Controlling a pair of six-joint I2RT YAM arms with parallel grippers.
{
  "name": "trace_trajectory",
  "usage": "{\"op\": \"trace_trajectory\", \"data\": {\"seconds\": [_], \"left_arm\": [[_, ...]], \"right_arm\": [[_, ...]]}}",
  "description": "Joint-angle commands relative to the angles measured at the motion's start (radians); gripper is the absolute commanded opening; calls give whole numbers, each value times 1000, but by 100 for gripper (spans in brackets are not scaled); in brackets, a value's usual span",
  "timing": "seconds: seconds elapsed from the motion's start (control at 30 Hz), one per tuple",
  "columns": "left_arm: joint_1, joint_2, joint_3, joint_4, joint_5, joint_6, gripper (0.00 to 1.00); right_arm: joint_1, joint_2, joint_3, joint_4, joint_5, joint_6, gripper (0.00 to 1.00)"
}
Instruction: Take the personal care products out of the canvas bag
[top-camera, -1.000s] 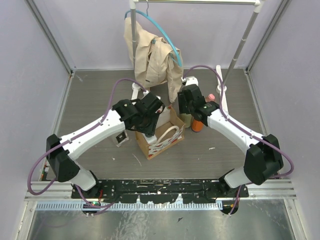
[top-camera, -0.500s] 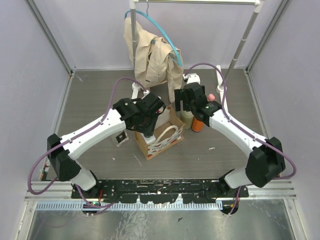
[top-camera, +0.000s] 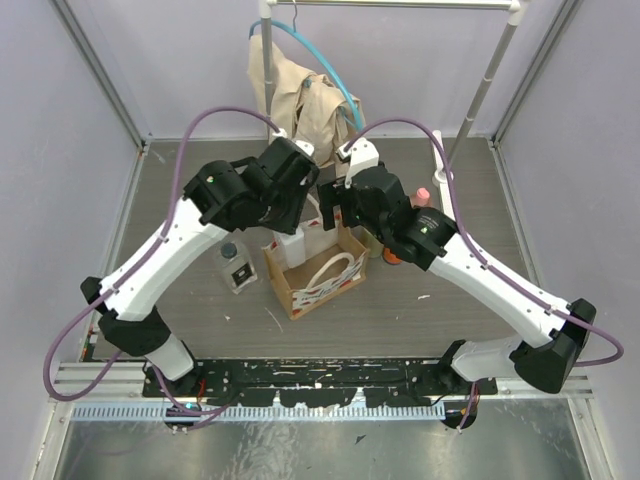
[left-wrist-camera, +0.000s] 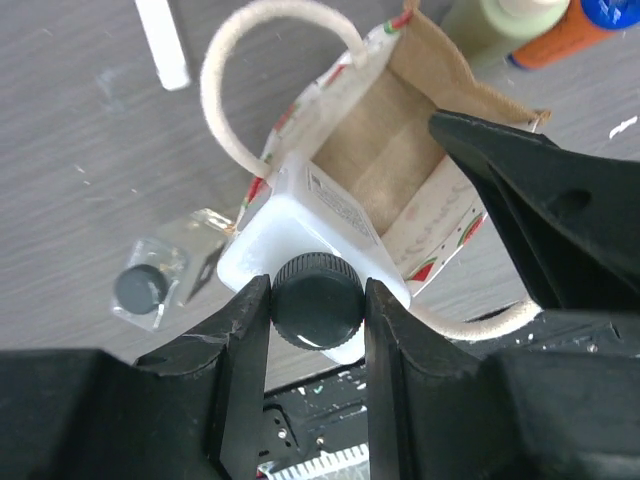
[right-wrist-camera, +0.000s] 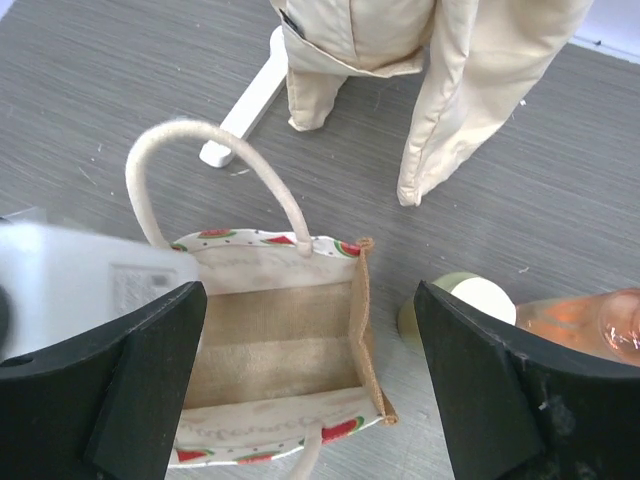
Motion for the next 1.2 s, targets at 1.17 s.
{"op": "trace_trajectory", "data": {"seconds": [1.17], "left_arm": [[556,-211,-516,499,1,156,22]], "right_arm": [[13,-26,-112,-39,-81,125,92]]}}
